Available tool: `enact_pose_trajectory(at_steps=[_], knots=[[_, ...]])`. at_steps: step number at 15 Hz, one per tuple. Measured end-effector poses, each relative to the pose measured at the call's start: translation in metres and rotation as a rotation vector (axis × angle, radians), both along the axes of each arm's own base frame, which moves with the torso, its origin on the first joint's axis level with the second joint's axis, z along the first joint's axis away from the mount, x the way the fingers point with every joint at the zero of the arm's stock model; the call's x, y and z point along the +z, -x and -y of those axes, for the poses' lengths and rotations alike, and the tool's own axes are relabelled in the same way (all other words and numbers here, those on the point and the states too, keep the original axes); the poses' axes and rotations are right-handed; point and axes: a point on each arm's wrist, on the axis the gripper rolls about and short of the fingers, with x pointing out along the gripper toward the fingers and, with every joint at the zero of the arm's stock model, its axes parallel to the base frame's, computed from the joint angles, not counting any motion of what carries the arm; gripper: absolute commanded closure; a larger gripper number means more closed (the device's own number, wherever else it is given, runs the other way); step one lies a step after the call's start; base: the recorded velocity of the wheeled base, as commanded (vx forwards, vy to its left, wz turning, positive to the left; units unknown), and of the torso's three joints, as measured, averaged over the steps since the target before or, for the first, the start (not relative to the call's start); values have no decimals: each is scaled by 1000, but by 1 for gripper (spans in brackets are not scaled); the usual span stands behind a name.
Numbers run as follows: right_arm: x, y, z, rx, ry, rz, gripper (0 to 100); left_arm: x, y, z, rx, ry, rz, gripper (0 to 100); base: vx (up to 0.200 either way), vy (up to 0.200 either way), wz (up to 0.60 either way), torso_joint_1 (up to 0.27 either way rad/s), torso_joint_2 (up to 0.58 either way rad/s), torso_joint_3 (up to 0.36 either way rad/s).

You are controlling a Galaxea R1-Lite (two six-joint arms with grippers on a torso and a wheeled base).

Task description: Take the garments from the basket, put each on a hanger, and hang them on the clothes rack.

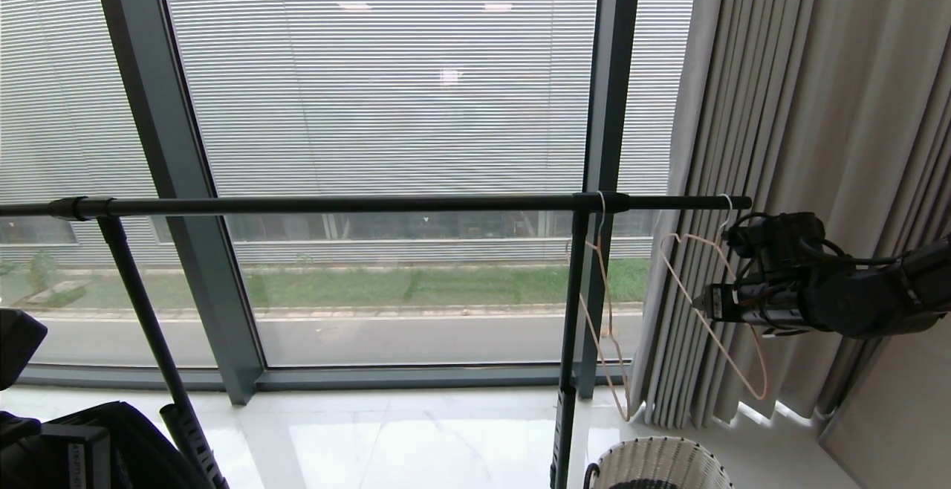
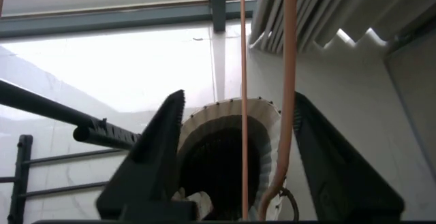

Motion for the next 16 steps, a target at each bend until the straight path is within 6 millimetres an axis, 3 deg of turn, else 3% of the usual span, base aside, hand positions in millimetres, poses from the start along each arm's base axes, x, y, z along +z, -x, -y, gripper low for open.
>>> enact_pose_trajectory(at_steps=[7, 11, 16], knots=[[-2, -1, -1, 2, -5, -4, 100, 1, 4, 0, 0, 1, 17, 100, 0, 0, 0, 0, 0, 0], [10, -4, -3, 1, -24, 109, 100, 1, 6, -1, 2, 2, 25, 100, 0, 0, 0, 0, 0, 0], [19, 30, -9, 43, -33, 162, 100, 2, 6, -1, 1, -5, 29, 100, 0, 0, 0, 0, 0, 0]])
